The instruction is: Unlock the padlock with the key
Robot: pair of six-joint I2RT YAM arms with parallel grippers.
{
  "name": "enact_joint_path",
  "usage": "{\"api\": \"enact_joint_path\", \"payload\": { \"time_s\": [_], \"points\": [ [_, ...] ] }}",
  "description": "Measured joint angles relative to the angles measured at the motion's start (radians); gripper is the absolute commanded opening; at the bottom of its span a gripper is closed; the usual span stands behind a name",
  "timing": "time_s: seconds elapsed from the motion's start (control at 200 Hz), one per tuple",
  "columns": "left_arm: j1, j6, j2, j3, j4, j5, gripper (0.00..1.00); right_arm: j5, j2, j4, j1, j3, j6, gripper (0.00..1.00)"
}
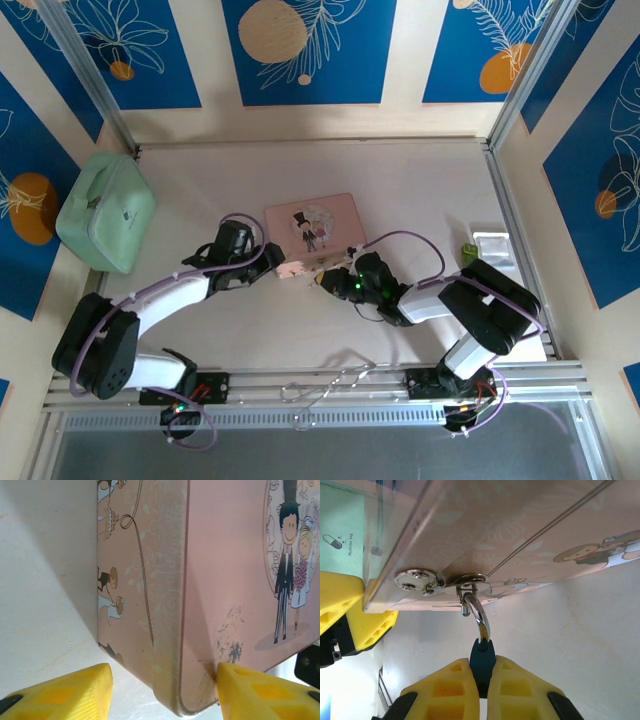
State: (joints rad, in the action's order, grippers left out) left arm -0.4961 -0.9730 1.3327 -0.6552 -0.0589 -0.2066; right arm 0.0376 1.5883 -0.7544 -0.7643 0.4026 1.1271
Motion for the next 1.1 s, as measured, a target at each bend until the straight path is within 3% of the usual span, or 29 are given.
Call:
{"api": "enact_joint_path", "payload": {
  "time_s": [1.095],
  "points": [
    [0.031, 0.039, 0.025, -0.002, 0.037, -0.037, 0.49, -0.018, 0.018, -0.041, 0.041, -0.006, 0.013, 0.0]
  ]
}}
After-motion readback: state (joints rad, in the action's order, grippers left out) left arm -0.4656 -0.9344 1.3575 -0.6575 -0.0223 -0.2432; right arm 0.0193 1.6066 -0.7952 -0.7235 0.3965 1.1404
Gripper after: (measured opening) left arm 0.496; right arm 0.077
